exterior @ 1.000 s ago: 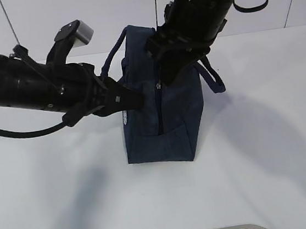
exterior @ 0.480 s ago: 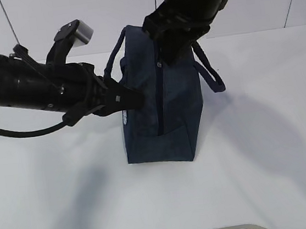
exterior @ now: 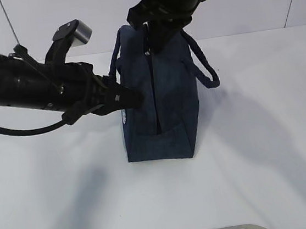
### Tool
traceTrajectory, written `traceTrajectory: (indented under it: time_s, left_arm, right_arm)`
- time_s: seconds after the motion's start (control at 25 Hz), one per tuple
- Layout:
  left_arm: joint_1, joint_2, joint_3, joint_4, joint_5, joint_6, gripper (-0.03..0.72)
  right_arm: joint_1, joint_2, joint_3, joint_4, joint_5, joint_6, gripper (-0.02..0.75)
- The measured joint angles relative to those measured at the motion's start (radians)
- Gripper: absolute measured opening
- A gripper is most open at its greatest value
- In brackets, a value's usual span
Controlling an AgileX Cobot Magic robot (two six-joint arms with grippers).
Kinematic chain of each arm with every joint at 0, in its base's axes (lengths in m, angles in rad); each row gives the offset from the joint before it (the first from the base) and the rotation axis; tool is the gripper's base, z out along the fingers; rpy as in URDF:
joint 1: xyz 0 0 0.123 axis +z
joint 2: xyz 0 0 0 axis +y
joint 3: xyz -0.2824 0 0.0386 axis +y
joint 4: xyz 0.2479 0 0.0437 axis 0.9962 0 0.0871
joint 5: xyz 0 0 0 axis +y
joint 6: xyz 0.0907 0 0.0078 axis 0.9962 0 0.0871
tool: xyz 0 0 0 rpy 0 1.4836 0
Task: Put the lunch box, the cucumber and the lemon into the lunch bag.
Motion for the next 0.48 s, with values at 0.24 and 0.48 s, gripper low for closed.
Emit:
traceTrajectory:
  time_s: [0.24, 0.48]
  left_arm:
    - [0.000, 0.000, 0.000, 0.022, -0.002, 0.000, -0.009]
    - [0.000, 0.000, 0.000, 0.023, -0.002, 0.000, -0.009]
  right_arm:
    - [-0.027, 0.045, -0.090, -0.001, 0.006, 0.002, 0.005]
    - [-0.051, 0.052, -0.104, 0.001, 0.008, 0.002, 0.005]
